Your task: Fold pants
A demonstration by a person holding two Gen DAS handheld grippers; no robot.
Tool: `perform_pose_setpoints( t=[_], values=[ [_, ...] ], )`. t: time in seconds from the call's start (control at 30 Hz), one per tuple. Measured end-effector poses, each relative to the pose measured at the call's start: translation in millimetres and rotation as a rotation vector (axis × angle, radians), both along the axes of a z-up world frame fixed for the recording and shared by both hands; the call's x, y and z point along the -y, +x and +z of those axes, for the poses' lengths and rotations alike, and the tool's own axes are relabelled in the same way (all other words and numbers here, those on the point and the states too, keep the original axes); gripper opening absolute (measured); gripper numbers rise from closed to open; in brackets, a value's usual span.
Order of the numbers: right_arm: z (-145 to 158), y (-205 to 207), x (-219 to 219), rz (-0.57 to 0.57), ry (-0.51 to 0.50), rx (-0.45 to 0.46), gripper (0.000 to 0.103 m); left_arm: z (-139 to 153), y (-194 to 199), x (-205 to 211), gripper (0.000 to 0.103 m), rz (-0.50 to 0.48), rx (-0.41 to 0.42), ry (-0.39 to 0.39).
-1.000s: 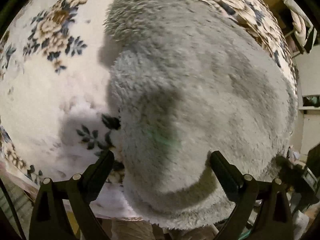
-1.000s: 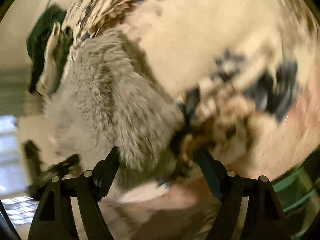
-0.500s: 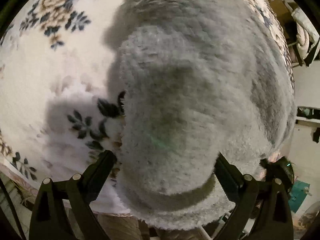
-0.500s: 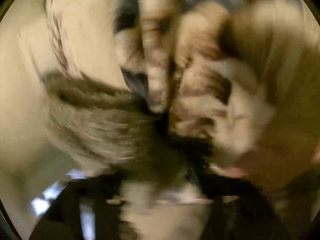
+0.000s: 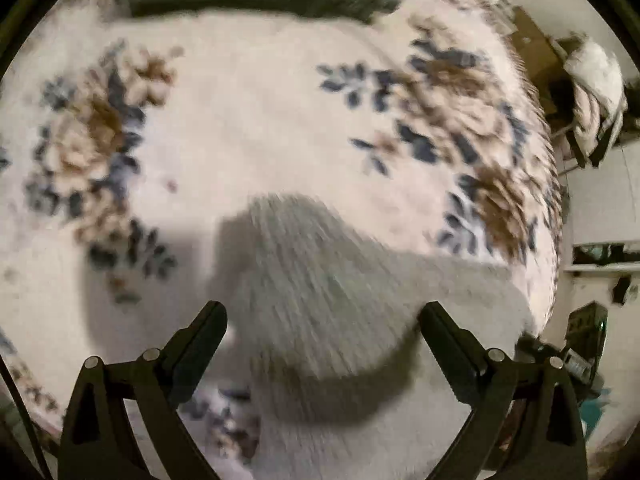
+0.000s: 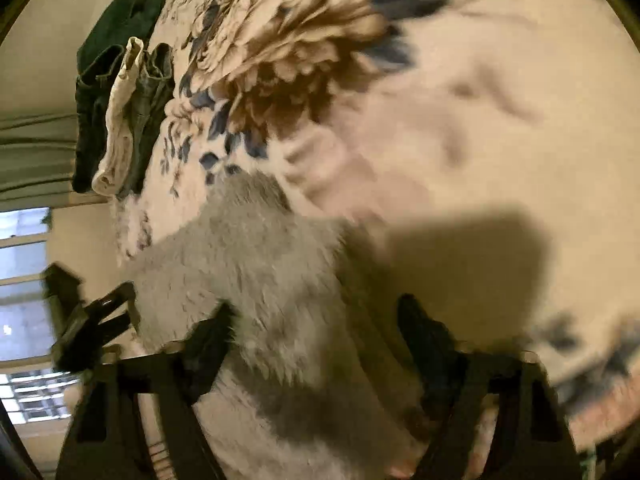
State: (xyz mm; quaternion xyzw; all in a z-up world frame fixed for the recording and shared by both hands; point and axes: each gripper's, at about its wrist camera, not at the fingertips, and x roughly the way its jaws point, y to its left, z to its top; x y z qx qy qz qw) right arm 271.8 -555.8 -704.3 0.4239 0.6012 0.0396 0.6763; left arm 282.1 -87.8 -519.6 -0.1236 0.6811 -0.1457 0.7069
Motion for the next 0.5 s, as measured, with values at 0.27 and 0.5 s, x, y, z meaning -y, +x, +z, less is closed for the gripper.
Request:
perform_pose_setpoints(
  t=[0.27, 0.5],
  values=[
    [-5.5, 20.5, -0.3, -0.015, 0.020, 0.052, 0.052, -43.7, 45.0, -27.8, 0.050, 0.122, -0.095, -0.176],
    [3.9, 4.5, -14.6, 0.118, 0.074, 0.040, 0.093, 17.8, -18.1, -36.4, 0.102, 0.091, 0.011, -0.345]
  ],
)
